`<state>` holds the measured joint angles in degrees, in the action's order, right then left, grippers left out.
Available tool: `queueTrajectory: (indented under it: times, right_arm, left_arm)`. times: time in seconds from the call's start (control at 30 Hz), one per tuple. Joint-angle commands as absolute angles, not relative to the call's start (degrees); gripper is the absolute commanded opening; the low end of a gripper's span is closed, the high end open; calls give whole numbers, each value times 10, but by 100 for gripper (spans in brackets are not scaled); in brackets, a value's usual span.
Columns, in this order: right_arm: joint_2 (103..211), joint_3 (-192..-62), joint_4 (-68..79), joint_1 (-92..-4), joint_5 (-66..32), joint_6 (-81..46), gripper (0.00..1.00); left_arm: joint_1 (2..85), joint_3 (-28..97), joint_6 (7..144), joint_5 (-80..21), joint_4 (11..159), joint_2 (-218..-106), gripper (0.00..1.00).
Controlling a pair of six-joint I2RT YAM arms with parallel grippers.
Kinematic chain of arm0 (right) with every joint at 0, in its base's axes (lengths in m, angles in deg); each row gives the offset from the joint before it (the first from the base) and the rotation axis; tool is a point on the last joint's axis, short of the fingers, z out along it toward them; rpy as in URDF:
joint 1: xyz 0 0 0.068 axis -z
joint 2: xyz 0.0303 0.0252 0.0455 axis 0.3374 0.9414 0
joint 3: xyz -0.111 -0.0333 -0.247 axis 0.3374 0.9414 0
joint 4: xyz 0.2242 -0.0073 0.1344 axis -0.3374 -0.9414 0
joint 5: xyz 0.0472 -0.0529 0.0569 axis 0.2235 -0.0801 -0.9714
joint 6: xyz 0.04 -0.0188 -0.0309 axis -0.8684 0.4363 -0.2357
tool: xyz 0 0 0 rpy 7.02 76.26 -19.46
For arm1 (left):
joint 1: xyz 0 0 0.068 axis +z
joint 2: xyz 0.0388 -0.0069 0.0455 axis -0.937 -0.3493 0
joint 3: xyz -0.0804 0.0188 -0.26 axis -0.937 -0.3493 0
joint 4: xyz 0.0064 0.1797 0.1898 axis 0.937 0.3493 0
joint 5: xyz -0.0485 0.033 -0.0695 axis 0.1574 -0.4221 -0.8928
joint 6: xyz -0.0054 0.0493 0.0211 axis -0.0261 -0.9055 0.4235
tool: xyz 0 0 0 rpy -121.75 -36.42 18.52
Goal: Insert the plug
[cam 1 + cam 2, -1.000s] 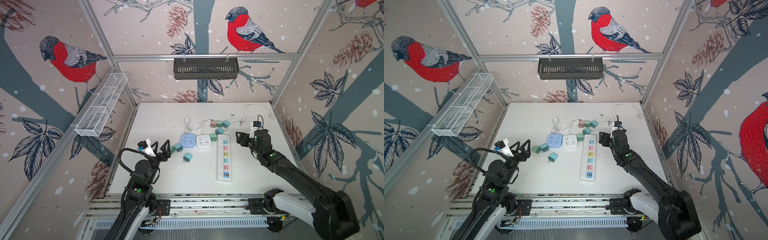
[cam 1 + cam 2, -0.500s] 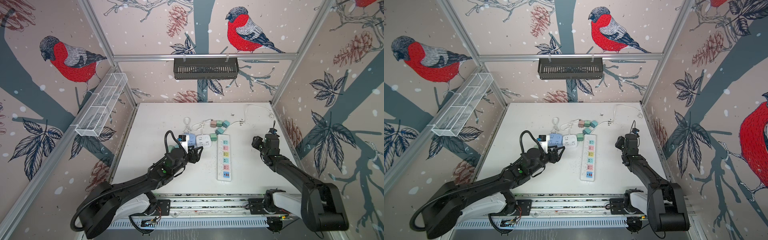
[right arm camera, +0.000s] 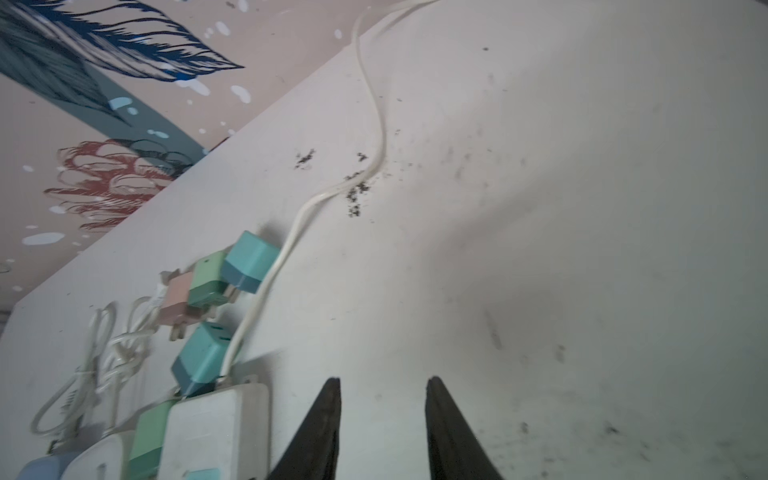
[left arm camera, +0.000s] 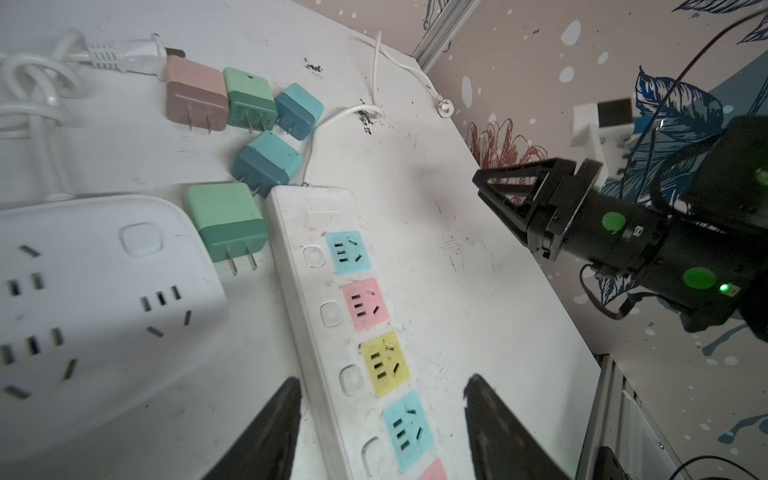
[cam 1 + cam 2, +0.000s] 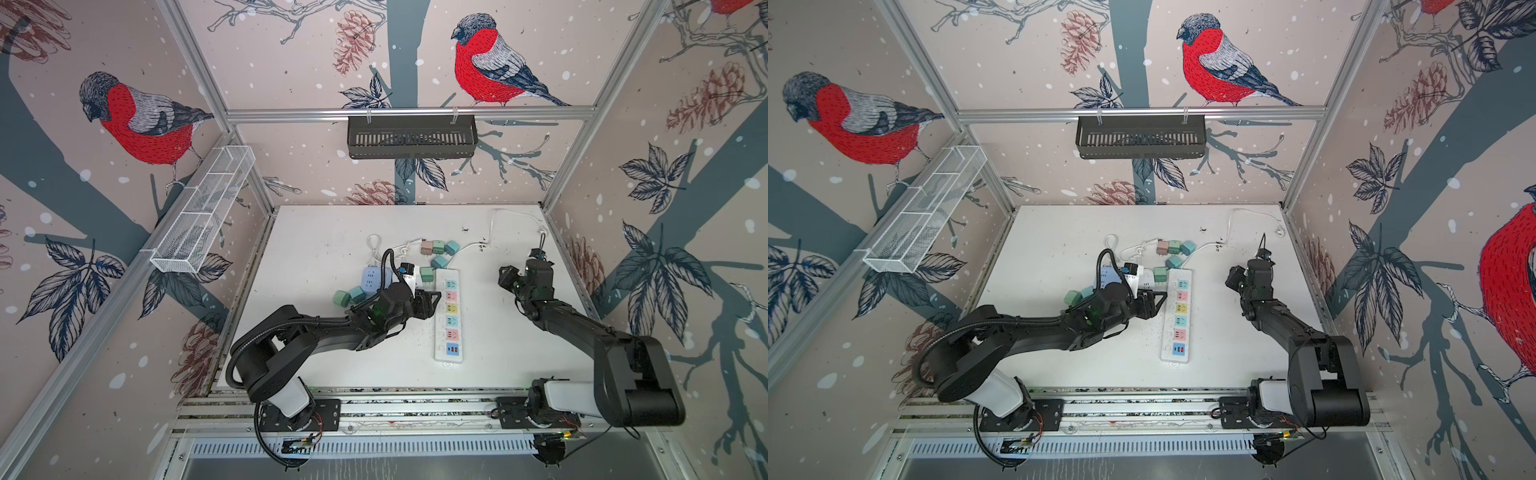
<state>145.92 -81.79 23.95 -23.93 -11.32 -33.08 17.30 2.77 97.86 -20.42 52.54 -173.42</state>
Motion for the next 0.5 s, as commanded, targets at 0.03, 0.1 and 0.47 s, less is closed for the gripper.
queueTrajectory:
  times: [0.03,0.1,0.47]
  right_arm:
    - [1460,-845,207,-278,-124,-321,37]
    - [1452,-841,206,-282,-117,-322,37]
    - [1414,-798,162,-328,-63,-380,26]
  left_arm:
    - [169,77,1000,-199,496,-1806,63]
    - [165,103,1004,-171,513,-1841,63]
    - [161,228,987,-131,606,-1953,65]
